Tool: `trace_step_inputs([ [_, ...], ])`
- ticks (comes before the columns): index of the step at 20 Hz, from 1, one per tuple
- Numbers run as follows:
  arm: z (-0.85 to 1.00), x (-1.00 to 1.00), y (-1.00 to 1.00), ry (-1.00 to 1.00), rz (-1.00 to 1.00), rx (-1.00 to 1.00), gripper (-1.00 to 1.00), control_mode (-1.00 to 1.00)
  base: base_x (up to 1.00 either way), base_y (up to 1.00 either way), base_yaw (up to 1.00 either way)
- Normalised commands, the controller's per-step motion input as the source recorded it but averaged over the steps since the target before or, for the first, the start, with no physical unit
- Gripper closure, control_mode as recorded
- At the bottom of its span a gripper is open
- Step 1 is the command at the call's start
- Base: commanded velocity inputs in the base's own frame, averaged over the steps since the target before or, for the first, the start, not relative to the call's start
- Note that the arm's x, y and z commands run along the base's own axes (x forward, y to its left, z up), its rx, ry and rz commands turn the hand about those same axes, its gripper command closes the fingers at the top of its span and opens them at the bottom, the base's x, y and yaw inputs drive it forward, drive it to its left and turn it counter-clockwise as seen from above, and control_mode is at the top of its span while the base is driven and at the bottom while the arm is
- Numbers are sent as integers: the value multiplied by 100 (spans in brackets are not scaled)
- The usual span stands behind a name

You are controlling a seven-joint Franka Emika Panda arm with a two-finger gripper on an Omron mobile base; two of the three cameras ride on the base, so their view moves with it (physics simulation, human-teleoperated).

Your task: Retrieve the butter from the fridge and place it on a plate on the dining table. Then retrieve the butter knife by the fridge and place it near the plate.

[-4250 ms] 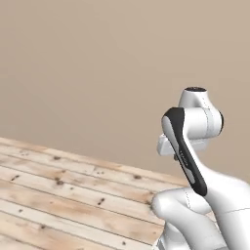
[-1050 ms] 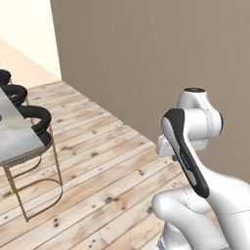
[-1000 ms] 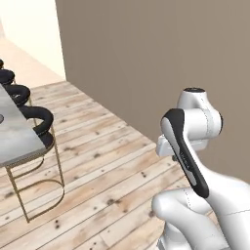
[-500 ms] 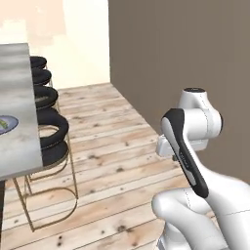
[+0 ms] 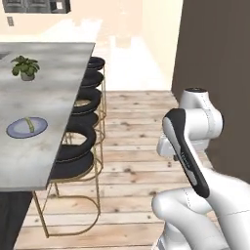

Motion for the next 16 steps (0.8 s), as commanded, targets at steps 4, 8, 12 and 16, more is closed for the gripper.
trace_step_inputs([
  [4, 0, 0, 0, 0, 0, 0, 100, 100, 100, -44, 69],
  [8, 0, 0, 0, 0, 0, 0, 100, 100, 100, -49, 65],
  [12, 0, 0, 0, 0, 0, 0, 100, 100, 68, -68, 66],
  [16, 0, 0, 0, 0, 0, 0, 100, 100, 36, -90, 62],
])
